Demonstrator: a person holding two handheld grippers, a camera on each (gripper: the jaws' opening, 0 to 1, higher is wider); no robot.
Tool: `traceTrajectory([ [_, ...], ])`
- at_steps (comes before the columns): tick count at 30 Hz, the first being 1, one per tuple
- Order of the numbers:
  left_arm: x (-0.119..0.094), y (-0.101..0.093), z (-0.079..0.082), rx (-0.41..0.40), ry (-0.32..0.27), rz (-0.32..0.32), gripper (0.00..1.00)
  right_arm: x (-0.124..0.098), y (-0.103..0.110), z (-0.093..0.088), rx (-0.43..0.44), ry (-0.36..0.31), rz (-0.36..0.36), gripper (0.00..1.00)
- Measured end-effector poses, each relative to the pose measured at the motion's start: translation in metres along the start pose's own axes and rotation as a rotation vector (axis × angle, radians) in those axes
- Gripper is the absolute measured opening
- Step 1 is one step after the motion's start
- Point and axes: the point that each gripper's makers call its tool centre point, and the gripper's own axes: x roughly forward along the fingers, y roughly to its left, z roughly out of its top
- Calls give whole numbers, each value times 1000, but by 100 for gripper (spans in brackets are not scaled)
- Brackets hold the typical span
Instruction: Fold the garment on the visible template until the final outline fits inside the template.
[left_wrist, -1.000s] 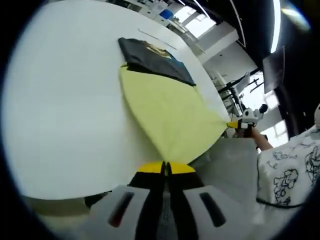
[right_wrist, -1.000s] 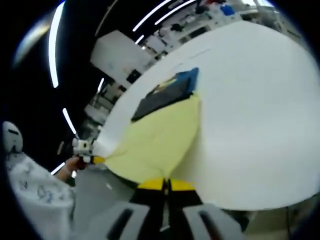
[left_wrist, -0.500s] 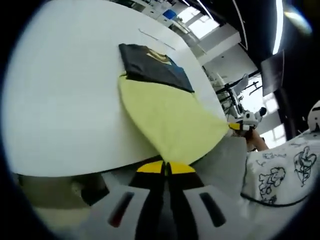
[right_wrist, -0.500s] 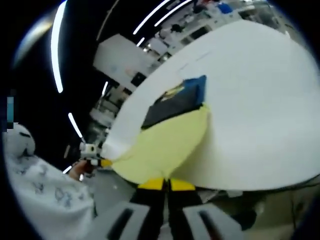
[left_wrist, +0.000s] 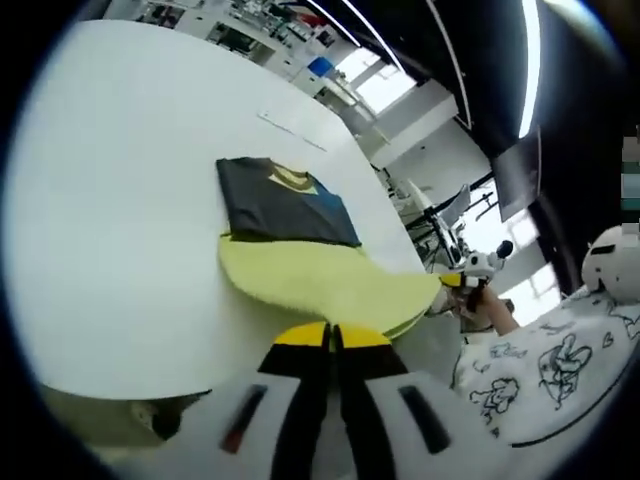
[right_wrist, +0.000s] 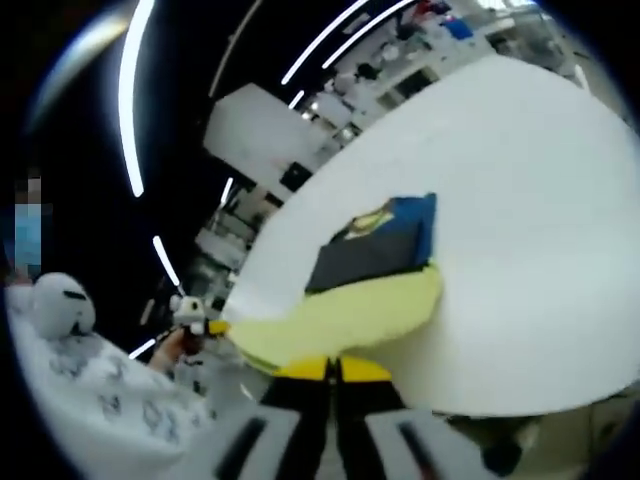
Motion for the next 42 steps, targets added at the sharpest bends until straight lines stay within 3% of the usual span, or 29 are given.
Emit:
traceTrajectory([
  [7,12,17,37,26,-49,-6,0,16,-1,28,-14,-36,13,0],
  [18,44,27,99,81,-109,5,0,52,-16,99,-79,-106,3,0],
  [23,57,46,124,90,-127,29,0,71,-26,124,-100,-109,-5,0],
  [34,94,82,162,86,-161,78,0,96,-71,174,-109,-117,-38,0],
  [42,112,104,182,61,-196,117,0,117,-100,193,-124,-116,-95,0],
])
